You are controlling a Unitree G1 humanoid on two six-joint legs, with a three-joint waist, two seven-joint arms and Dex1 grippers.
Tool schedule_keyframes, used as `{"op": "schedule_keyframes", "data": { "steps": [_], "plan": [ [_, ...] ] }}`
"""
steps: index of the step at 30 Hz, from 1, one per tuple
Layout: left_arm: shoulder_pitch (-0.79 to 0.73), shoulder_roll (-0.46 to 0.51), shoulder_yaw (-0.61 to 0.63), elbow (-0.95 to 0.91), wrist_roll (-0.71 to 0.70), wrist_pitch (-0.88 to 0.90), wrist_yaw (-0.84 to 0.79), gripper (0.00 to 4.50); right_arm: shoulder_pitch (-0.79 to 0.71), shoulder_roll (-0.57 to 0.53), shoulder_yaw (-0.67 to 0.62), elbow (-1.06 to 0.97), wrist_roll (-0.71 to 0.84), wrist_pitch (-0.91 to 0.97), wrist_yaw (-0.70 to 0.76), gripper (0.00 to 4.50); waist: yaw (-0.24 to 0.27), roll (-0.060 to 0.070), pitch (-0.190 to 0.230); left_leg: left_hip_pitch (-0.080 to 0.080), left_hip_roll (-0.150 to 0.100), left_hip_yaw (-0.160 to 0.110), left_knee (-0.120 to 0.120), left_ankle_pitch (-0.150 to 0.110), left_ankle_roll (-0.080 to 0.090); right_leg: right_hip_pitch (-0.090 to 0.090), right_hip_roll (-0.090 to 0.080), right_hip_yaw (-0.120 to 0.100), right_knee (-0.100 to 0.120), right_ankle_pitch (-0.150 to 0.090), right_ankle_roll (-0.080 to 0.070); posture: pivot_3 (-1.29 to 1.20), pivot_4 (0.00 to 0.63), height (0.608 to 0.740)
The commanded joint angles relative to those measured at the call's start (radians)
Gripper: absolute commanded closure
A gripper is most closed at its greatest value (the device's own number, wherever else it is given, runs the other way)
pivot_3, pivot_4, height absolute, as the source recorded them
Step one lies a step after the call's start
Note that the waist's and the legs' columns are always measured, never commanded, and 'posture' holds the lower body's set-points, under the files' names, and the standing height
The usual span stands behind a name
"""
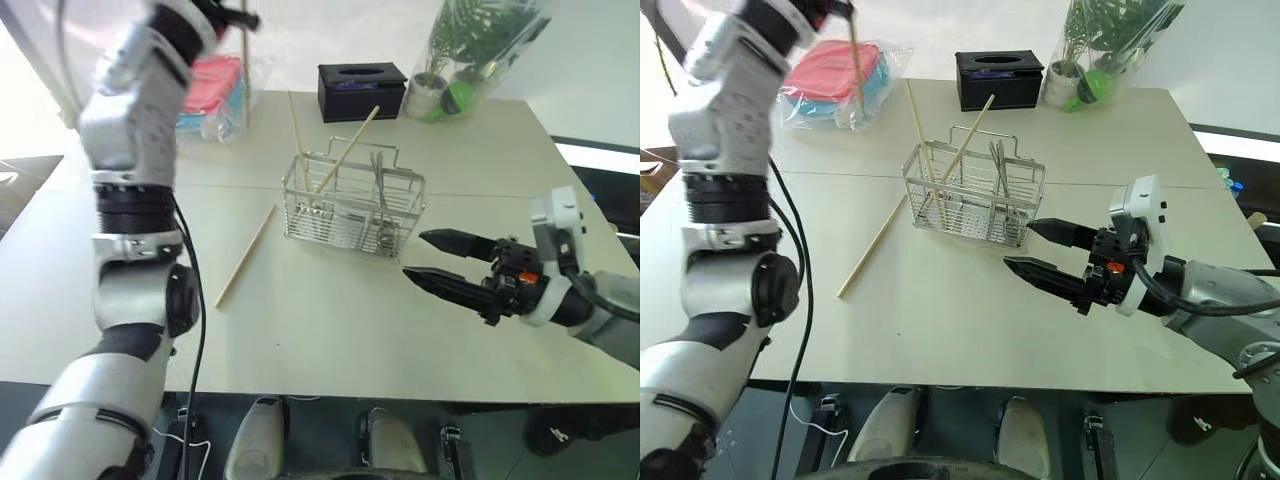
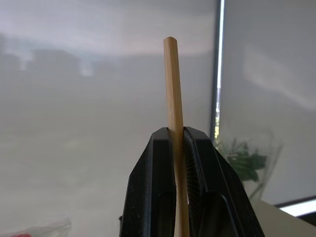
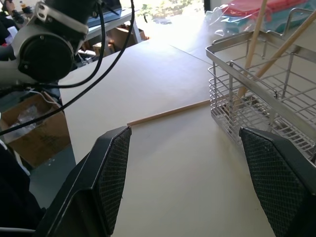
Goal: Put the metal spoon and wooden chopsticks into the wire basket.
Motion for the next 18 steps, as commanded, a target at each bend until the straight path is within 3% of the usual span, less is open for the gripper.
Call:
{"op": "schedule_keyframes", "data": {
  "steps": [1,10,18],
  "plan": [
    [0.031,-0.019,-0.044,-0.035,0.03,-0.045,-0.045,4.46,0.019,0.005,-0.029,-0.035,0.021,-0.03,-0.02,0.89,-0.001,0.0,0.0,0.0,0.0,0.0,0.0,0.0,0.0,-0.001,0.0,0.0,0.0,0.0,0.0,0.0,0.15,0.709],
    [0.056,-0.082,-0.041,0.005,0.04,-0.067,-0.049,4.46,0.081,0.011,-0.039,-0.071,0.027,-0.065,-0.064,0.89,0.001,0.0,0.0,-0.002,0.0,0.0,-0.002,-0.001,0.002,-0.003,0.0,-0.001,0.001,0.0,0.001,0.0,0.15,0.709],
    [-0.119,-0.019,0.072,0.084,-0.033,-0.015,-0.027,4.46,0.092,0.006,-0.034,-0.062,0.019,-0.086,-0.07,0.89,0.0,-0.001,0.001,-0.002,0.0,-0.001,0.0,0.0,0.002,-0.002,0.0,-0.001,0.001,-0.001,0.001,0.0,0.15,0.709]
  ]
}}
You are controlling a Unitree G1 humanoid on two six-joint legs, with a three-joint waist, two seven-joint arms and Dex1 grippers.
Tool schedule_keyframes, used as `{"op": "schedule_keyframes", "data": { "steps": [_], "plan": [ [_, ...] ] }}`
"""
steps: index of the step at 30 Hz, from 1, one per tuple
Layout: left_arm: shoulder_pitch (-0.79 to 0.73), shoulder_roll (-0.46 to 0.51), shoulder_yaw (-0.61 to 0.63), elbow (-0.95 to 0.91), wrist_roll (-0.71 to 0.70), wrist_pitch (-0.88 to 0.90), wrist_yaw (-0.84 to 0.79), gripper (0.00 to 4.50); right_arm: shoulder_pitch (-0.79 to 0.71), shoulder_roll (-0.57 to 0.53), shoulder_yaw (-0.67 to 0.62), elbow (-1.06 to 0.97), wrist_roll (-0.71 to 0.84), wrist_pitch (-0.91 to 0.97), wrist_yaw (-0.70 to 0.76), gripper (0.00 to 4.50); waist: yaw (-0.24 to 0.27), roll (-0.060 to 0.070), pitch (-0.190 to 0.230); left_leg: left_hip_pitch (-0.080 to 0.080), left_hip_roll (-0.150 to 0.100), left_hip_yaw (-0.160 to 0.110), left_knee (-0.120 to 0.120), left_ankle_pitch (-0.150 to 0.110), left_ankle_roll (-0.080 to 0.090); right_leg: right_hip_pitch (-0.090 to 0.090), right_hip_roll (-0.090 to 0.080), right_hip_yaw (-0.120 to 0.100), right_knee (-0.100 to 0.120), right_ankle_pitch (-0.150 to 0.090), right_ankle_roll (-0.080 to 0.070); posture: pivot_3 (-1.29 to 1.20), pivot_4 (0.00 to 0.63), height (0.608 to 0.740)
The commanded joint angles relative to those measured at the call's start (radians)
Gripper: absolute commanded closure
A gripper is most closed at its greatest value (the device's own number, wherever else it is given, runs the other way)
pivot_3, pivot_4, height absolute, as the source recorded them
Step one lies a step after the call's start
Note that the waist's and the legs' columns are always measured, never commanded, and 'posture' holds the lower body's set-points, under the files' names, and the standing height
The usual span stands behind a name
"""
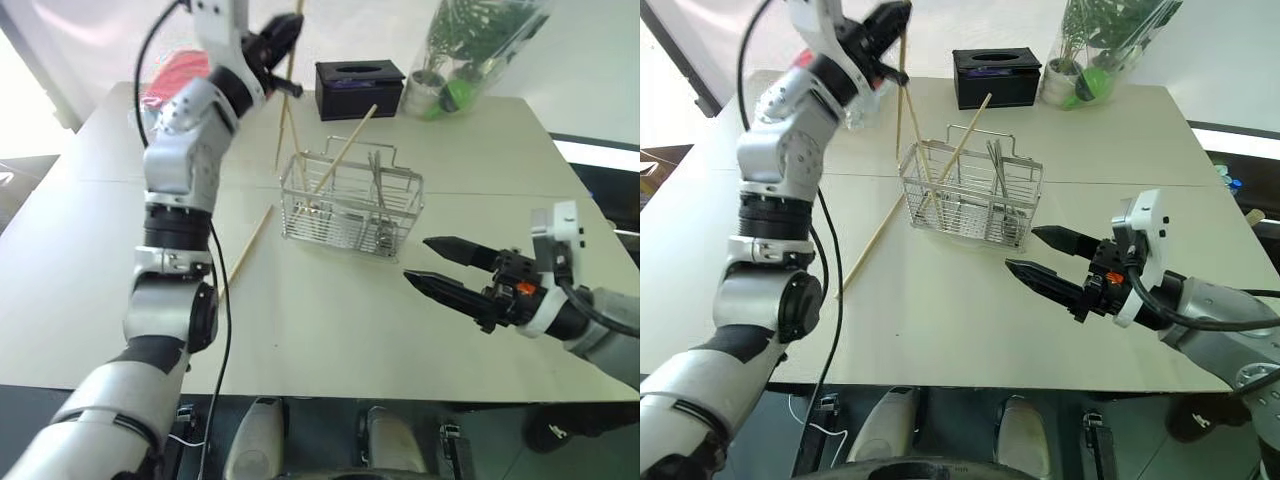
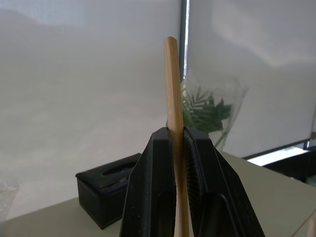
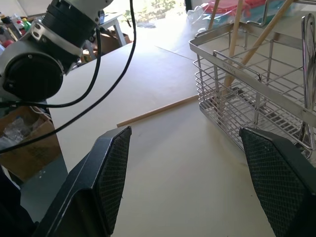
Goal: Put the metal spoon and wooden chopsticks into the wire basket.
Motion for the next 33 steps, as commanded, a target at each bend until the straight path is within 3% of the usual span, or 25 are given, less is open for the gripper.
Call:
{"op": "schedule_keyframes", "data": {
  "steps": [1,12,21,27,30,33],
  "plan": [
    [-0.079,0.02,0.055,-0.032,-0.062,0.044,-0.002,4.46,-0.011,-0.001,-0.023,-0.012,0.007,-0.031,-0.006,0.89,0.0,0.0,0.0,0.0,0.0,0.0,0.0,0.0,0.0,0.0,0.0,0.0,0.0,0.0,0.0,0.0,0.15,0.709],
    [-0.027,-0.058,0.038,-0.139,-0.11,0.154,0.013,4.46,0.005,0.01,-0.024,-0.001,-0.001,-0.055,0.0,0.89,0.001,0.0,0.0,0.001,0.0,-0.001,0.0,0.0,0.0,0.002,0.0,-0.001,0.0,0.0,0.0,0.0,0.15,0.709],
    [0.221,-0.123,-0.124,-0.188,0.039,-0.002,-0.03,4.46,0.031,0.014,-0.047,-0.013,0.029,-0.069,-0.028,0.89,0.001,0.001,0.0,0.001,0.0,-0.001,0.0,0.0,0.0,0.001,0.0,-0.001,0.0,0.0,0.0,0.0,0.15,0.709],
    [0.299,-0.152,-0.14,-0.178,0.08,-0.08,-0.01,4.46,0.029,0.004,-0.055,-0.011,0.057,-0.072,-0.046,0.89,0.003,0.0,0.0,0.0,0.0,-0.001,0.0,0.0,0.0,0.001,0.0,-0.001,0.0,0.0,0.0,0.0,0.15,0.709],
    [0.31,-0.164,-0.128,-0.185,0.072,-0.075,0.003,3.34,0.017,-0.002,-0.054,-0.003,0.072,-0.071,-0.058,0.89,0.004,0.001,0.0,0.0,0.0,-0.001,0.0,0.0,0.0,0.002,0.0,-0.001,-0.001,0.0,0.0,0.0,0.15,0.709],
    [0.297,-0.157,-0.109,-0.22,0.043,-0.035,0.012,1.84,0.003,-0.006,-0.046,0.006,0.081,-0.071,-0.069,0.89,0.003,0.001,0.0,0.0,0.0,-0.001,0.0,0.0,0.0,0.002,0.0,-0.001,-0.001,0.0,0.0,0.0,0.15,0.709]
  ]
}}
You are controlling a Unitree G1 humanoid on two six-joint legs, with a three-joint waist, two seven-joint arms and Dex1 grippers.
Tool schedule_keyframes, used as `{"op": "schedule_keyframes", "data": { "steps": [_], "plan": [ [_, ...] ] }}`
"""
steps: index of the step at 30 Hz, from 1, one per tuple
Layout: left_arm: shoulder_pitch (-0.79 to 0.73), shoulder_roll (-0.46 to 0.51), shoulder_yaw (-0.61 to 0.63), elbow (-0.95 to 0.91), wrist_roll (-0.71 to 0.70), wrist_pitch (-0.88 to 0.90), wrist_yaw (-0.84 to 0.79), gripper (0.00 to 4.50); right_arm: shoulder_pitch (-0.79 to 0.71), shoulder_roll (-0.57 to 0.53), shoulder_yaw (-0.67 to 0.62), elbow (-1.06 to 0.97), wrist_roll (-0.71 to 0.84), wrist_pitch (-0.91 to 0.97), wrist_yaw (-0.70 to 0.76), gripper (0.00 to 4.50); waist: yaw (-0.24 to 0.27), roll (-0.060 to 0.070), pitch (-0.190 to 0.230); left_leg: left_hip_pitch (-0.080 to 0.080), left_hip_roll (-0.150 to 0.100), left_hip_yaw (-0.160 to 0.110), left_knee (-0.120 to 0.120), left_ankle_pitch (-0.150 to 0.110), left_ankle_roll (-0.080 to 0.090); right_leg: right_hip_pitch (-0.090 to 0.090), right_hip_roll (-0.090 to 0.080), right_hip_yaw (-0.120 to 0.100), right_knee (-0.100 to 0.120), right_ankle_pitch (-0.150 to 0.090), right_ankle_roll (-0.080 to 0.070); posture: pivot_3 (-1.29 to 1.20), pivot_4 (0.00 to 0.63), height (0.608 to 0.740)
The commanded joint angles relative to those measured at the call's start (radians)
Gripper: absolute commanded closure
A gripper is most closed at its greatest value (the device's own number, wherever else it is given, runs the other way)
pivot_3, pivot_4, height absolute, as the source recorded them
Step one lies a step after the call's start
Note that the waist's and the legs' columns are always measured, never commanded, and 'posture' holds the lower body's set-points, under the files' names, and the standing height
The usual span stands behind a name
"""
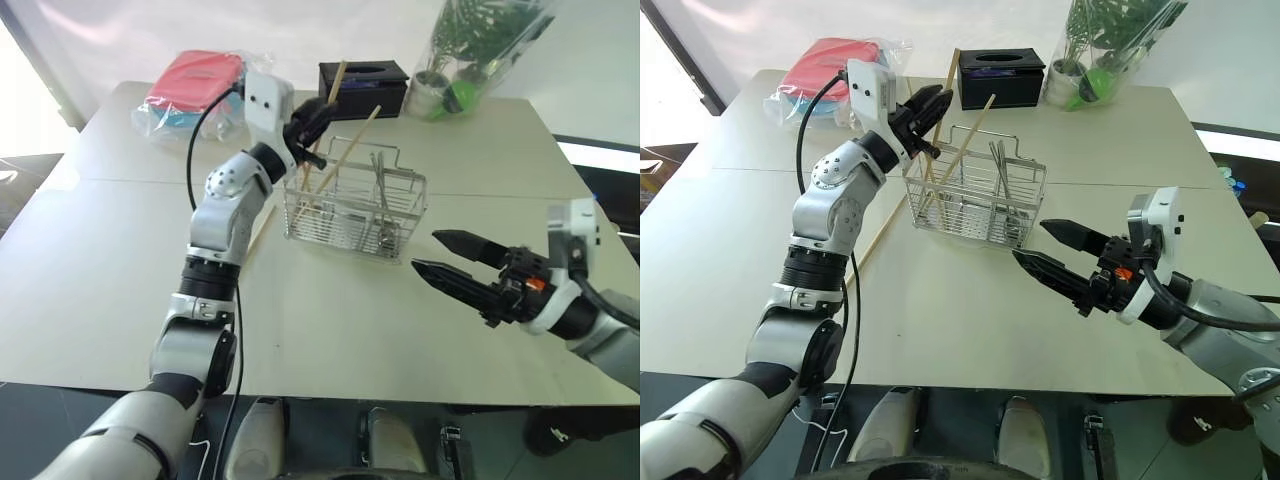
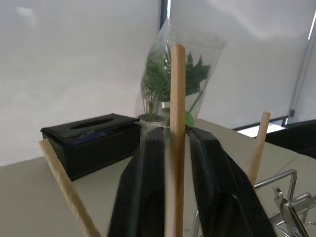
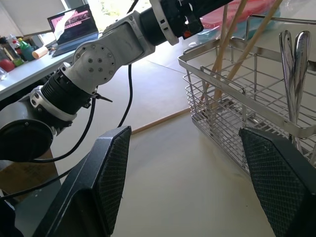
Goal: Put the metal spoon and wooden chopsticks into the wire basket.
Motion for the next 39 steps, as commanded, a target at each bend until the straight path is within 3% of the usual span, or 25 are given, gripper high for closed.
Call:
{"op": "schedule_keyframes", "data": {
  "steps": [1,3,6,10,13,17,22,27,39],
  "plan": [
    [-0.033,0.009,0.043,-0.084,-0.044,0.041,0.013,1.36,-0.026,-0.011,-0.028,-0.002,0.029,-0.018,-0.012,0.89,0.0,0.0,0.0,0.0,0.0,0.0,0.0,0.0,0.0,0.0,0.0,0.0,0.0,0.0,0.0,0.0,0.15,0.709],
    [-0.061,0.034,0.076,-0.123,-0.096,0.124,0.011,0.45,-0.036,-0.012,-0.02,0.005,0.028,-0.016,-0.017,0.89,-0.003,0.0,0.0,0.0,0.0,0.0,0.0,0.0,0.0,0.0,0.0,0.0,0.0,0.0,0.0,0.0,0.15,0.709],
    [-0.039,0.097,0.124,-0.127,-0.166,0.163,-0.068,0.45,-0.046,-0.011,-0.014,0.012,0.028,-0.014,-0.021,0.89,-0.004,0.001,0.0,0.0,0.0,0.0,0.0,0.0,0.0,0.0,0.0,0.0,0.001,0.0,0.0,0.0,0.15,0.709],
    [-0.124,0.253,0.2,-0.175,-0.265,0.354,-0.085,0.45,-0.059,-0.006,-0.004,0.029,0.025,-0.014,-0.025,0.89,-0.004,0.001,0.001,0.0,0.0,0.0,0.0,0.0,0.0,-0.001,0.0,0.0,0.001,0.0,0.0,0.0,0.15,0.709],
    [-0.16,0.401,0.152,-0.096,-0.193,0.464,-0.099,0.45,-0.069,-0.002,0.01,0.036,0.021,-0.014,-0.023,0.89,-0.003,0.001,0.001,0.0,0.0,-0.001,0.0,0.0,0.0,-0.001,0.0,0.0,0.0,0.0,0.0,0.0,0.15,0.709],
    [-0.137,0.508,0.041,-0.011,-0.096,0.556,-0.14,0.45,-0.094,-0.001,0.031,0.052,0.016,-0.013,-0.014,0.89,0.0,0.004,-0.001,0.001,0.0,-0.001,-0.001,0.0,0.0,0.0,0.0,0.0,0.0,-0.001,0.0,0.0,0.15,0.709],
    [-0.073,0.509,-0.09,-0.001,-0.027,0.691,-0.16,0.45,-0.129,0.003,0.063,0.069,0.005,-0.013,-0.01,0.89,-0.002,0.002,0.001,0.0,0.0,-0.001,0.0,0.0,0.0,-0.001,0.0,-0.001,0.0,-0.002,-0.004,0.0,0.15,0.709],
    [-0.063,0.447,-0.128,0.044,-0.024,0.841,-0.159,0.45,-0.104,-0.004,0.068,0.043,-0.015,-0.01,0.005,0.89,-0.002,0.002,0.001,-0.002,0.0,-0.001,-0.002,0.0,0.0,-0.003,0.0,-0.001,0.0,-0.001,-0.002,0.0,0.15,0.709],
    [-0.104,0.356,-0.288,0.257,0.13,0.775,-0.2,0.45,-0.035,-0.01,0.034,0.007,-0.041,-0.019,0.045,0.89,0.001,0.002,0.001,-0.001,0.0,-0.001,-0.002,0.0,0.0,-0.003,0.0,-0.001,0.0,-0.002,-0.004,0.0,0.15,0.709]
  ]
}}
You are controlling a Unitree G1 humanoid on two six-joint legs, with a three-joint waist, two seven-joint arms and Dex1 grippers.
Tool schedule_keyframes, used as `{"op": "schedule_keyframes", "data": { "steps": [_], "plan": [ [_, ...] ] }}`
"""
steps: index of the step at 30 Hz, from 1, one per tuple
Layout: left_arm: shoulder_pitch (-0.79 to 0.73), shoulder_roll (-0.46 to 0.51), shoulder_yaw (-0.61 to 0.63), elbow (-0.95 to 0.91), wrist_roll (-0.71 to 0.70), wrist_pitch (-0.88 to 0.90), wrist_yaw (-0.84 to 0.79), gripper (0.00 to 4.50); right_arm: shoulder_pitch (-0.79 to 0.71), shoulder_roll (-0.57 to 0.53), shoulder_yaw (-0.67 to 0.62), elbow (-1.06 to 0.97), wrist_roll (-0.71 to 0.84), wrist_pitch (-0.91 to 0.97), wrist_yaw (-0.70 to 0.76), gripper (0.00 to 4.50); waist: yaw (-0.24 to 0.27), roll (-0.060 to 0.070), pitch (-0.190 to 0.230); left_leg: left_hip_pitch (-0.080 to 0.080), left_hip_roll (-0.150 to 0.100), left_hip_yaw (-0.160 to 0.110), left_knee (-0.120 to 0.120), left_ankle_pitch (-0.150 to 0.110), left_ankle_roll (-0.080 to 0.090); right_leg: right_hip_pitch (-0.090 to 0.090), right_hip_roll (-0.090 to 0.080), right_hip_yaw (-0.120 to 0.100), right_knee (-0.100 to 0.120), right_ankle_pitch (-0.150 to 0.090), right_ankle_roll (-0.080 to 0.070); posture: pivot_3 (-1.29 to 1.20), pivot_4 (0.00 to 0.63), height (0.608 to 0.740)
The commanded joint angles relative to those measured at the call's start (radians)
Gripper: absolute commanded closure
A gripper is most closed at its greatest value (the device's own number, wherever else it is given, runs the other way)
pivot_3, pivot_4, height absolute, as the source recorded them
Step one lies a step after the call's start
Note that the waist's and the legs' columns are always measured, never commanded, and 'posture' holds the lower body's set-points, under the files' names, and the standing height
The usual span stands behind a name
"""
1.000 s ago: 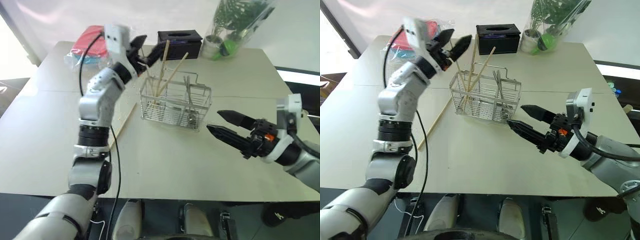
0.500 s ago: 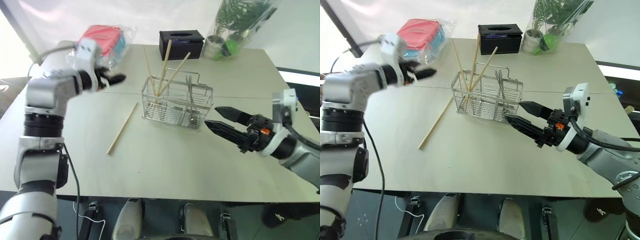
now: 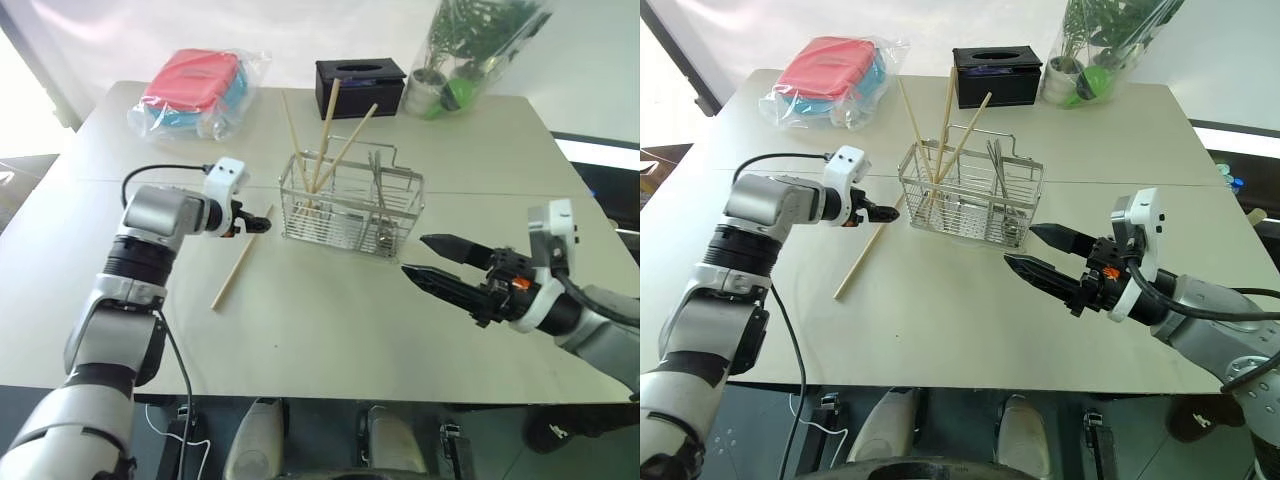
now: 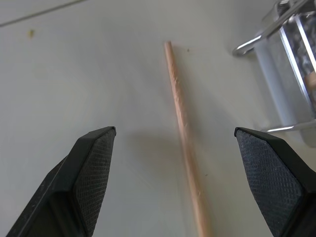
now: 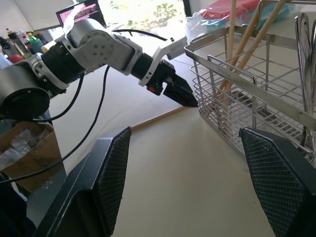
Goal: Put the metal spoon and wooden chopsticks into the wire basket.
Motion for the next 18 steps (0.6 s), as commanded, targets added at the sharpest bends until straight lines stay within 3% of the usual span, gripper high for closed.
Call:
{"op": "schedule_keyframes", "data": {
  "steps": [1,3,6,12,16,18],
  "plan": [
    [-0.037,-0.017,-0.039,0.046,0.047,-0.036,-0.032,0.45,-0.003,-0.004,-0.037,-0.031,0.004,-0.019,-0.004,0.89,0.001,0.0,0.0,0.0,0.0,0.0,0.0,0.0,0.0,0.0,0.0,0.0,0.0,0.0,0.0,0.0,0.15,0.709],
    [-0.042,-0.026,-0.049,0.066,0.065,-0.049,-0.045,0.45,0.0,-0.002,-0.04,-0.033,0.007,-0.018,-0.011,0.89,0.001,0.001,0.0,0.0,0.0,0.0,0.0,0.0,0.0,0.001,0.0,0.0,-0.001,0.0,0.0,0.0,0.15,0.709],
    [-0.051,-0.037,-0.039,0.087,0.08,-0.063,-0.052,1.22,0.007,0.0,-0.047,-0.038,0.012,-0.019,-0.017,0.89,0.001,0.001,0.0,0.0,0.0,0.0,0.0,0.0,0.0,0.001,0.0,0.0,-0.001,0.0,0.0,0.0,0.15,0.709],
    [-0.07,-0.043,0.016,0.099,0.093,-0.069,-0.02,4.33,0.009,0.007,-0.048,-0.04,0.018,-0.022,-0.027,0.89,0.0,0.001,0.0,0.0,0.0,0.0,0.0,0.0,0.0,0.001,0.0,0.0,-0.001,0.0,0.0,0.0,0.15,0.709],
    [-0.094,-0.056,0.131,0.121,0.083,-0.097,0.087,4.47,-0.002,0.007,-0.04,-0.034,0.015,-0.023,-0.024,0.89,-0.002,0.0,0.0,0.0,0.0,0.0,0.0,0.0,0.0,0.0,0.0,0.0,-0.001,0.002,0.003,0.0,0.15,0.709],
    [-0.121,-0.066,0.251,0.112,0.039,-0.141,0.166,4.47,-0.007,0.007,-0.036,-0.031,0.013,-0.023,-0.022,0.89,-0.004,0.0,0.0,0.0,0.0,0.0,0.0,0.0,0.0,0.0,0.0,0.0,0.0,0.002,0.003,0.0,0.15,0.709]
  ]
}}
